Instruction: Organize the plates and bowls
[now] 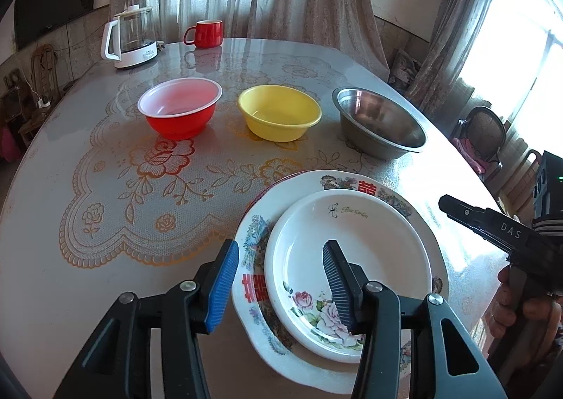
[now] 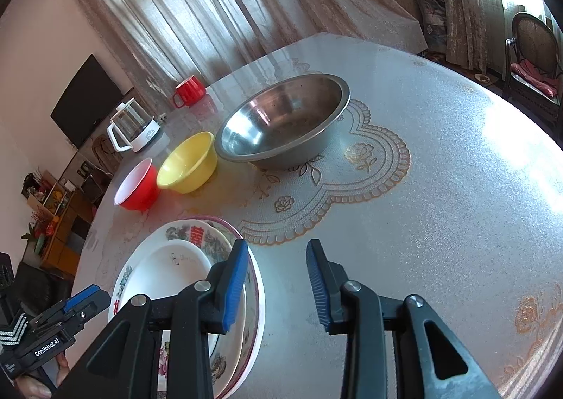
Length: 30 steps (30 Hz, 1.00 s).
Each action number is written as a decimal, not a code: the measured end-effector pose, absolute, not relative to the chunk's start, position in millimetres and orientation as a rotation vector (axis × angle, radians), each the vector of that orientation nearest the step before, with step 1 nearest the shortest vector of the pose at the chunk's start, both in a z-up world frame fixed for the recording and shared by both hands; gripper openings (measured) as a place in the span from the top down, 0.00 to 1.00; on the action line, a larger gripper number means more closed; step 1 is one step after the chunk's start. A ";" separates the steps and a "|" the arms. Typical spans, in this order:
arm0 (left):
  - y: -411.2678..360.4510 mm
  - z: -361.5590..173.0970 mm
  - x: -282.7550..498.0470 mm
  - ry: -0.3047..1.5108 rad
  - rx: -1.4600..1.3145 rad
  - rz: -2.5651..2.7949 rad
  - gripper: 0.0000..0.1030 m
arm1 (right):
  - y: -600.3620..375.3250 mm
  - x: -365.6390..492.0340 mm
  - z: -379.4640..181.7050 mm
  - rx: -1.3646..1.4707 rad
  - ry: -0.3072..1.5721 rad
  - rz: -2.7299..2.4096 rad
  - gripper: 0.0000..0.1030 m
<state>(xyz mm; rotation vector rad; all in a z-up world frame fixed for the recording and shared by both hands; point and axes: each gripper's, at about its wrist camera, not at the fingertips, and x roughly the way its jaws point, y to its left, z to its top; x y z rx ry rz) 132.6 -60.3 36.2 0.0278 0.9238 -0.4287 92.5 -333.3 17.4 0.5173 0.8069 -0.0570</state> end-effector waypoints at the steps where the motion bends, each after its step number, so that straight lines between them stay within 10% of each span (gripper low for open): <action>1: -63.5 36.0 134.8 0.932 0.034 -0.433 0.51 | -334.4 94.2 17.1 0.519 0.807 -0.061 0.66; 25: -123.6 35.0 191.4 0.992 0.018 -0.524 0.51 | -369.7 127.4 13.4 0.564 0.795 -0.106 0.61; 30: -143.3 35.2 205.8 0.997 0.006 -0.579 0.63 | -378.2 142.6 24.3 0.549 0.758 -0.117 0.61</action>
